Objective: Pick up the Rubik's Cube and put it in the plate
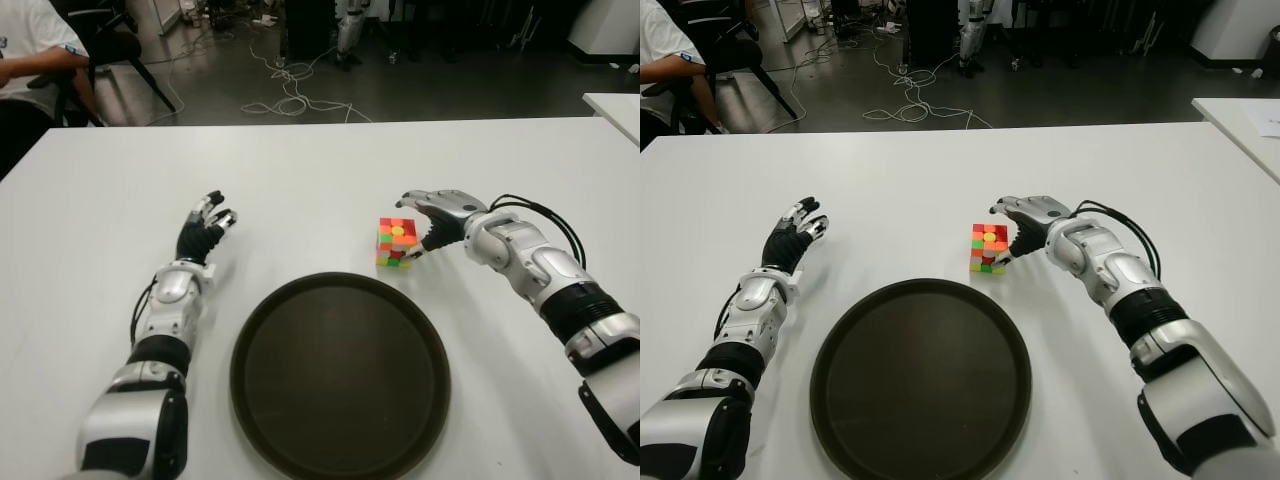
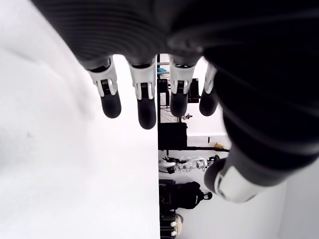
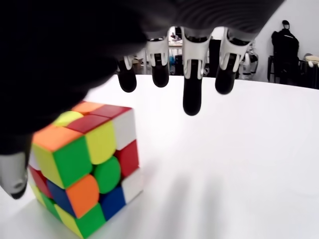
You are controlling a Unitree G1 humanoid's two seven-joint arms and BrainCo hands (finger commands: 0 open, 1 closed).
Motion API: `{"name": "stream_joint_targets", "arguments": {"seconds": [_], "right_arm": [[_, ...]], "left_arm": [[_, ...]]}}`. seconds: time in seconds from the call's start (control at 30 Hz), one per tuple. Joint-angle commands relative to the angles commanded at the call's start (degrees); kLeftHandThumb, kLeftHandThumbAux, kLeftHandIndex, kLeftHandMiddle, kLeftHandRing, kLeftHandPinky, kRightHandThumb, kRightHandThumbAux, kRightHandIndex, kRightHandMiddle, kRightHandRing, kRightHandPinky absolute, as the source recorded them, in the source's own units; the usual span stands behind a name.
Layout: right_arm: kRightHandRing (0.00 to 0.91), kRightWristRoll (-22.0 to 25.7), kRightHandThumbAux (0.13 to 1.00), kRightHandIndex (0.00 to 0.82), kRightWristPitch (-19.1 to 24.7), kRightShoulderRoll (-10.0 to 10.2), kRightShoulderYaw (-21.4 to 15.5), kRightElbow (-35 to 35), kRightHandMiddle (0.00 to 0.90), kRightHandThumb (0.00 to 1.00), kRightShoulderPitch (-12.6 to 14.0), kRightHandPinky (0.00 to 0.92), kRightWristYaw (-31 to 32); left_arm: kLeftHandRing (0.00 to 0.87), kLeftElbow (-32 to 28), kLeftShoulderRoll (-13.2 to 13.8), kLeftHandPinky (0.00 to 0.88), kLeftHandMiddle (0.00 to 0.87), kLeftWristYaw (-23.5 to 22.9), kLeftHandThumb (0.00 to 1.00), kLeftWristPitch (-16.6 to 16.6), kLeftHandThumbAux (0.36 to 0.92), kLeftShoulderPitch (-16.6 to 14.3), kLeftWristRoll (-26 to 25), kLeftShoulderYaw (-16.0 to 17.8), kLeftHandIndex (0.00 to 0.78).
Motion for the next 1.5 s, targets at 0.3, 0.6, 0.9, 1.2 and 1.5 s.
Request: {"name": "stream_joint_targets", "arguments": {"seconds": [0.3,0.6,0.9,1.2,1.5], "right_arm": [[0.107,-0.2,0.505,0.073,0.3,0.4,0.1,-1.2,0.075,0.0,0.8,0.168,-0.1],[0.135,-0.6,0.51,0.078,0.3,0.6,0.4,-1.9,0.08,0.0,1.5,0.209,-0.8],[0.123,-0.2,0.509,0.083,1.4,0.8,0.2,-3.0,0.082,0.0,2.0,0.191,-0.2],[0.117,-0.5,0.507,0.083,1.8,0.9,0.5,-3.1,0.077,0.0,2.0,0.188,-0.4],[0.149,-0.9,0.504,0.08,1.6,1.0,1.2,-2.1,0.092,0.0,1.6,0.235,-0.8]], "left_arm": [[0.094,-0.7,0.1,0.073,0.096,0.2,0.219,0.0,0.704,0.3,0.3,-0.3,0.038],[0.09,-0.3,0.3,0.072,0.091,0.4,0.189,-0.1,0.706,0.3,0.8,-0.7,0.038],[0.093,-0.4,0.3,0.08,0.094,0.0,0.19,-0.1,0.699,0.3,0.5,-0.8,0.041],[0.088,-0.5,0.3,0.077,0.087,0.1,0.191,-0.2,0.702,0.3,0.5,-0.8,0.033],[0.088,-0.9,0.1,0.071,0.091,0.3,0.21,-0.3,0.726,0.5,0.3,-0.6,0.035]]}}
